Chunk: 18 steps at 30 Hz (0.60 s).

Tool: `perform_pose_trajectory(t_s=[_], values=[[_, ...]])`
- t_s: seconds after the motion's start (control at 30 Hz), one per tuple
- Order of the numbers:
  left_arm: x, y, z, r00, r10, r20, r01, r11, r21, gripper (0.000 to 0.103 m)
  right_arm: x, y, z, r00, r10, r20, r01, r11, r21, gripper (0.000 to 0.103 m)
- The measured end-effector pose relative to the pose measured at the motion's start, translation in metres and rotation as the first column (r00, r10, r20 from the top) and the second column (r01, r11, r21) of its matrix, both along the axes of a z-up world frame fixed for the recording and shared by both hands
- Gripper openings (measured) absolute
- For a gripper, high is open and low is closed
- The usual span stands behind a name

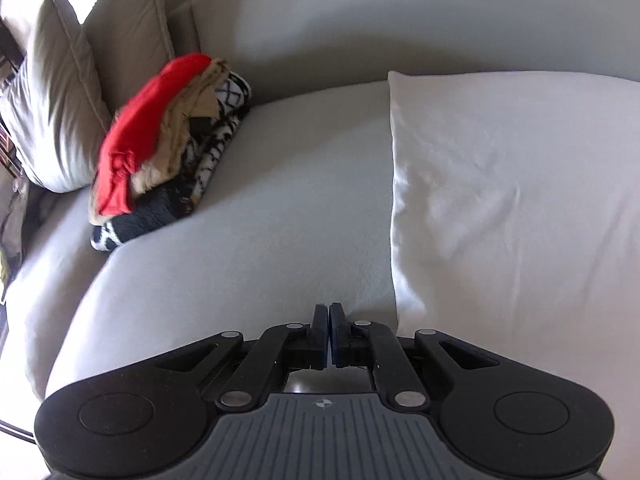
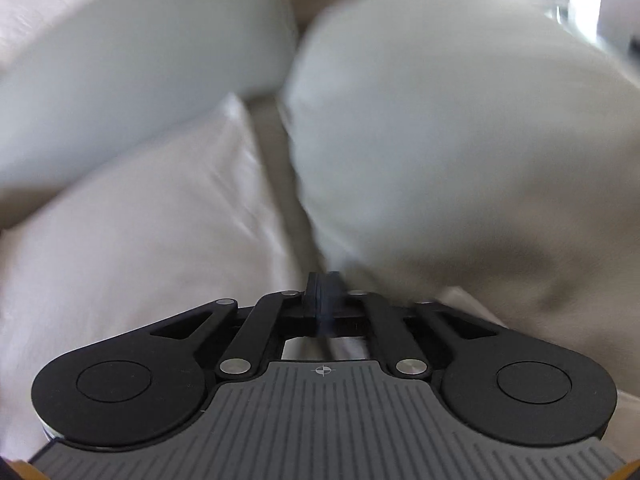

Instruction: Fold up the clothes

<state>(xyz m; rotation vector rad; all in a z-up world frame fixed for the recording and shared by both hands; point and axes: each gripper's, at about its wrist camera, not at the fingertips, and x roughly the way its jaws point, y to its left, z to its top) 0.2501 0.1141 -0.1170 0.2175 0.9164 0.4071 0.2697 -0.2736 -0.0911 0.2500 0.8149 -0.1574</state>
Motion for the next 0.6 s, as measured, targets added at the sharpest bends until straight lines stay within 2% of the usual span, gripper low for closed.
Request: perform_pose_trajectory(t_s=[0.07,0.13,0.23,0.27,0.3,0.4,0.43,0.47,0.5,0.53,0.6], values=[[-0.013,-0.011,0.012,0.999,-0.033,0.042,0.033,0.999,0.003,0.010,-0.010,0.017,0.014,0.996,0.060,0.061,-0.062,0.998,0.018,0.014],[-0.031,-0.030,0.022,0.991,-0.109,0.074,0.109,0.994,0.007,0.015,-0.015,0.033,0.016,0.987,0.147,0.060,-0.152,0.984,0.088,0.014],[-0.045,-0.056,0.022,0.974,-0.227,0.026,0.228,0.972,-0.051,0.023,-0.016,0.038,-0.001,0.981,0.190,-0.031,-0.182,0.967,0.179,0.014],[-0.047,-0.057,0.021,0.974,-0.229,0.004,0.229,0.973,-0.043,0.024,-0.018,0.033,-0.010,0.985,0.154,-0.074,-0.142,0.979,0.147,0.012],[-0.048,-0.058,0.020,0.974,-0.225,-0.019,0.225,0.974,-0.031,0.025,-0.019,0.027,-0.020,0.987,0.115,-0.116,-0.102,0.988,0.112,0.005],[-0.053,-0.060,0.017,0.973,-0.213,-0.088,0.214,0.977,0.006,0.025,-0.037,0.006,-0.021,0.993,-0.015,-0.118,0.016,1.000,0.007,0.000],[-0.055,-0.061,0.016,0.972,-0.208,-0.110,0.211,0.977,0.019,0.025,-0.044,0.001,-0.016,0.993,-0.007,-0.115,0.012,0.999,0.045,0.000],[-0.057,-0.061,0.014,0.970,-0.203,-0.133,0.209,0.977,0.031,0.023,-0.053,0.001,-0.009,0.994,-0.013,-0.112,0.019,0.999,0.049,0.001],[-0.059,-0.062,0.013,0.968,-0.197,-0.155,0.206,0.978,0.044,0.022,-0.065,0.004,0.003,0.997,0.003,-0.080,0.001,0.999,0.046,0.011],[-0.068,-0.061,0.024,0.968,-0.209,-0.137,0.215,0.976,0.027,0.023,-0.077,0.007,0.015,0.999,0.020,-0.047,-0.018,0.999,0.041,0.015],[-0.095,-0.064,0.050,0.966,-0.247,-0.081,0.246,0.969,-0.013,0.024,-0.103,0.013,0.037,0.998,0.056,0.016,-0.057,0.998,0.035,0.015]])
